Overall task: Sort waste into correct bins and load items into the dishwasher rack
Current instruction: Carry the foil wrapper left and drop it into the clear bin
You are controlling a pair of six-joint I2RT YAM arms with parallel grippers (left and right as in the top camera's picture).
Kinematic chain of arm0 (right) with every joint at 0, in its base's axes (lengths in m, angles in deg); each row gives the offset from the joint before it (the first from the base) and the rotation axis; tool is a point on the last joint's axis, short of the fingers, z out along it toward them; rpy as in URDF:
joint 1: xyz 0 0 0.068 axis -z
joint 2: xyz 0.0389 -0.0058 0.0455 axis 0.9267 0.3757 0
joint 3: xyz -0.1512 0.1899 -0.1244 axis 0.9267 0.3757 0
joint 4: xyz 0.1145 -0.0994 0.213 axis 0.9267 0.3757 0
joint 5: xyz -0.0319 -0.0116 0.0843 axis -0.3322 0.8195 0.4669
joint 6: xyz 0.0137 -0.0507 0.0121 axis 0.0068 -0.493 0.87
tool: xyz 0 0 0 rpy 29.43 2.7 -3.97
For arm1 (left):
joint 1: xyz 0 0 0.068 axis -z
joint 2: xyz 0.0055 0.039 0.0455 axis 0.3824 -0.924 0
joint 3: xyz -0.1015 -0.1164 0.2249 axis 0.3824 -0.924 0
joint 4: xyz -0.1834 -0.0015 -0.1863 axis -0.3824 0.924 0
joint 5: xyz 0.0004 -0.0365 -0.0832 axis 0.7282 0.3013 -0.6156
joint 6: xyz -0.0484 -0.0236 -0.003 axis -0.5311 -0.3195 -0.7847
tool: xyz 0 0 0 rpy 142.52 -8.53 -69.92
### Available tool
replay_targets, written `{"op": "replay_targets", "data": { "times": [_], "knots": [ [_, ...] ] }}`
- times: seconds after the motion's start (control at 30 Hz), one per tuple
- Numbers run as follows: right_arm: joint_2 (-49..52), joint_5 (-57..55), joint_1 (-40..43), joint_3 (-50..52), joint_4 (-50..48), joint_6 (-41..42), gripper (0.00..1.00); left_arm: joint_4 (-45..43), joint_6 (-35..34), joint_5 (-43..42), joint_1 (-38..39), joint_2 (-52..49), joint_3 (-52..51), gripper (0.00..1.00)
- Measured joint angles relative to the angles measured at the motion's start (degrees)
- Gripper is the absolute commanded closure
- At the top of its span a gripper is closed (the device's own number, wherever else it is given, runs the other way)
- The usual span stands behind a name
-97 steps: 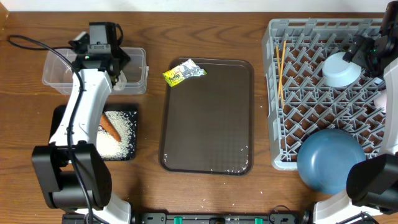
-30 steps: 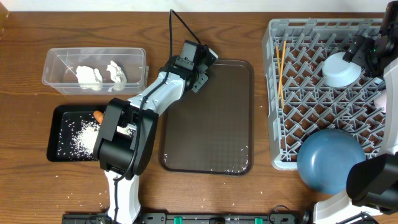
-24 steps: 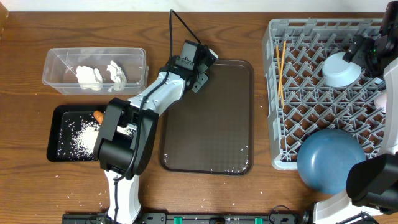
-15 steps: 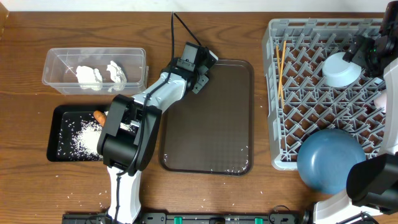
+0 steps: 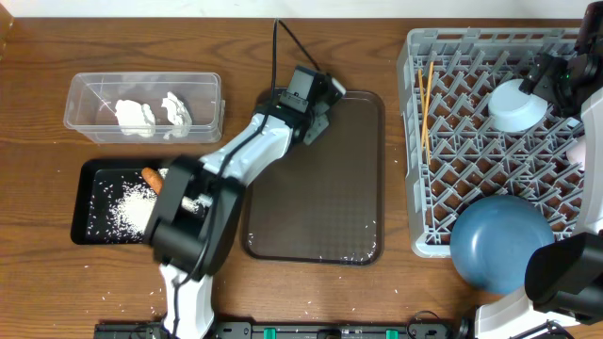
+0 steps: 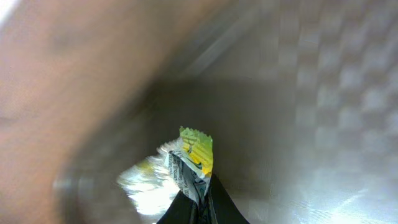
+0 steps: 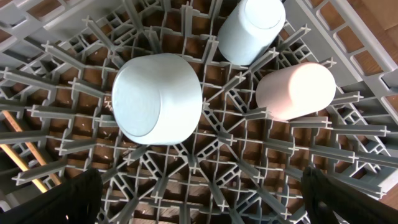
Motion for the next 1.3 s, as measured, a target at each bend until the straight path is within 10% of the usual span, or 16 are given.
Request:
{"op": "replay_targets", "data": {
  "times": [0.43, 0.67, 1.3],
  "knots": [
    [0.0, -0.02, 0.0, 0.0, 0.0, 0.0, 0.01, -4.68, -16.65, 20.52, -16.11, 14.45, 0.22, 0.94],
    [0.0, -0.02, 0.0, 0.0, 0.0, 0.0, 0.01, -3.52, -24.04, 12.39, -27.8, 9.53, 0.22, 0.21],
    [0.0, 0.0, 0.0, 0.0, -0.04, 0.0, 0.01, 26.82, -49.55, 3.58, -32.44, 26.88, 0.07, 0.28]
  ]
}}
